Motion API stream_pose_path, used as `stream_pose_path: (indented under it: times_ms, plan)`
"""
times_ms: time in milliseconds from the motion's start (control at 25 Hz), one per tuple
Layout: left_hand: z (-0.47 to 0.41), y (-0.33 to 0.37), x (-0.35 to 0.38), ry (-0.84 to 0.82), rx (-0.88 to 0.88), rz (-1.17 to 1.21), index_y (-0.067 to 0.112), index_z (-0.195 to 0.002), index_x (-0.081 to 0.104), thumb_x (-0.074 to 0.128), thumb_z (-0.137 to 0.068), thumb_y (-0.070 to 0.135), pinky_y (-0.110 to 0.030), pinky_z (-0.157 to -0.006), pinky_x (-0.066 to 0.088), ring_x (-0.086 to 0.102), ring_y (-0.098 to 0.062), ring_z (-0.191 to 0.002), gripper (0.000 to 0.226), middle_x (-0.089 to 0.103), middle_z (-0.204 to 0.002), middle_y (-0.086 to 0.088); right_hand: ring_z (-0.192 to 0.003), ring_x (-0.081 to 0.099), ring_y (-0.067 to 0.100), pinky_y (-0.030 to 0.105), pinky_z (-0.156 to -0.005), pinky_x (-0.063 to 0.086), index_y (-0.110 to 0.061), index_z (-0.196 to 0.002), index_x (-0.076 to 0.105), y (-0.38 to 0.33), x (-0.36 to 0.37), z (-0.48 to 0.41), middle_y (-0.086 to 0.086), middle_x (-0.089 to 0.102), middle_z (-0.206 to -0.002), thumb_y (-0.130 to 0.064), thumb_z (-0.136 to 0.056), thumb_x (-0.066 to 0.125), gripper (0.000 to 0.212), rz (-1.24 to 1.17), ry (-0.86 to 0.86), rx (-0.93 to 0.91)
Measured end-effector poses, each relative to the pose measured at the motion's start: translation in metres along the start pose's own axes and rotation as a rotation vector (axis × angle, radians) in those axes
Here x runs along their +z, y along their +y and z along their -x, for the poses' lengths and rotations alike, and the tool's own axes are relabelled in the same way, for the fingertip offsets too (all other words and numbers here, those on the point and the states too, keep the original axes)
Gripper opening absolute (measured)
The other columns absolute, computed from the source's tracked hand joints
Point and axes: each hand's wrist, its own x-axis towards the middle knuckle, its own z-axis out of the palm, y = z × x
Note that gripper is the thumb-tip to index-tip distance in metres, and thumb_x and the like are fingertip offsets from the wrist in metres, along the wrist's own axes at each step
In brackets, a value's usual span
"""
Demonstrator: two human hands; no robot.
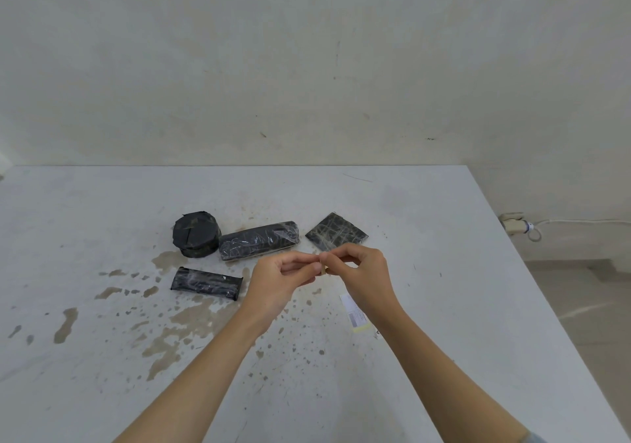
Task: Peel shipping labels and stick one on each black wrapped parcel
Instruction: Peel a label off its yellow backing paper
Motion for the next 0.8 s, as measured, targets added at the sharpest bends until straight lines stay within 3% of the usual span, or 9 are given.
stream_pose_path:
  times_ms: [800]
  plan:
    - [0.0074,0.0053,-0.0044,0.04,0.061,-0.105,0.01,-0.087,0.076,0.075,-0.074,0.004,-0.02,-0.076,0.056,0.073,-0.013,-0.082,0.014,0.076,-0.083,-0.003,-0.076,0.07,0.017,0.044,-0.08,0.058,-0.011,-0.074,0.075,-0.0017,0.0064,0.0038,0.005,0.072,-0.073,-0.023,-0.083,0.07,0.016,-0.048,-0.018,-0.003]
